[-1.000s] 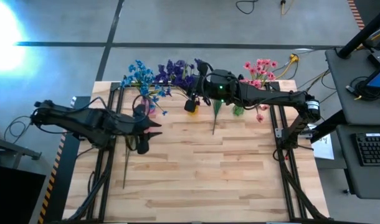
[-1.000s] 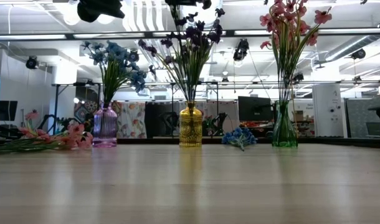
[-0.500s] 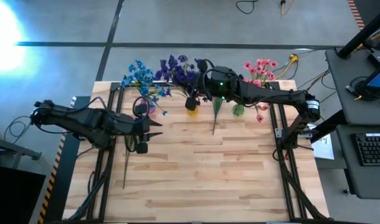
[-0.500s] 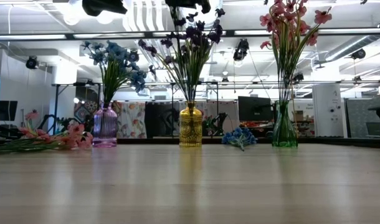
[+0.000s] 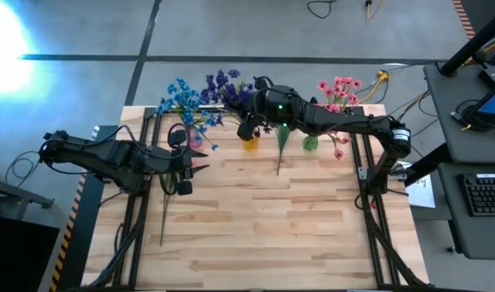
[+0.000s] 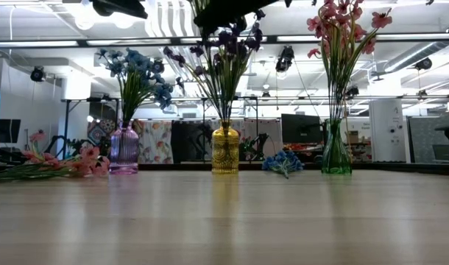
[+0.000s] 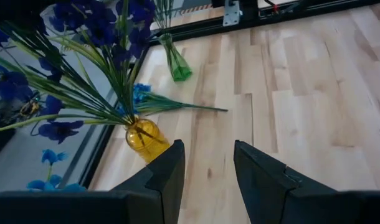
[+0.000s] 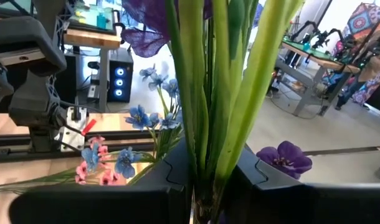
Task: Sort flowers into vase by color
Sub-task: Put the violet flowers into the yellow vase
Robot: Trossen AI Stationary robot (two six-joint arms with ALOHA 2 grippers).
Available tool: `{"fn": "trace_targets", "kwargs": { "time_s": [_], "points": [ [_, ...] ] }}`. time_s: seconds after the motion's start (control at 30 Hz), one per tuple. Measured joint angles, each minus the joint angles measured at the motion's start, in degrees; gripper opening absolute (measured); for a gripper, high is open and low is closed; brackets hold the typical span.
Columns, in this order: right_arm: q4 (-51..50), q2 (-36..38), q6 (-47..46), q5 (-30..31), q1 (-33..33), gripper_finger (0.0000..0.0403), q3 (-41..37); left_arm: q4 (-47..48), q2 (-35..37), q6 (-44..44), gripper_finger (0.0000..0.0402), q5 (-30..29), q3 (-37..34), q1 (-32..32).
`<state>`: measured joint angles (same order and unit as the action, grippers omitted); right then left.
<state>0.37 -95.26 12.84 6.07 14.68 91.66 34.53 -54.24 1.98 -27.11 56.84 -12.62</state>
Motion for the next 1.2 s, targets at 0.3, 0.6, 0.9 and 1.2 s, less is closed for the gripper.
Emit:
{"fn": "trace_targets", "kwargs": {
  "time_s": [0.3,0.6,0.9,1.2],
  "points": [
    [0.7,-0.1,0.2,-0.1,0.0,0.0052,-0.9,2.6,0.0,-2.7,0.0123,-1.0,0.0,0.0],
    [6.0,0.4,0.5,-2.0,0.0,0.0052,-4.3,3.2,0.0,-4.0,0.0123,-1.0,0.0,0.0],
    [5.7,1.9,1.2,-2.1,-0.1,0.0052,-4.5,3.3,0.1,-4.0,0.0123,-1.0,0.0,0.0],
    [7.0,4.0,0.4,-2.1,-0.1,0.0052,-7.9,3.4,0.1,-4.0,0.0123,-1.0,0.0,0.0]
  ]
}}
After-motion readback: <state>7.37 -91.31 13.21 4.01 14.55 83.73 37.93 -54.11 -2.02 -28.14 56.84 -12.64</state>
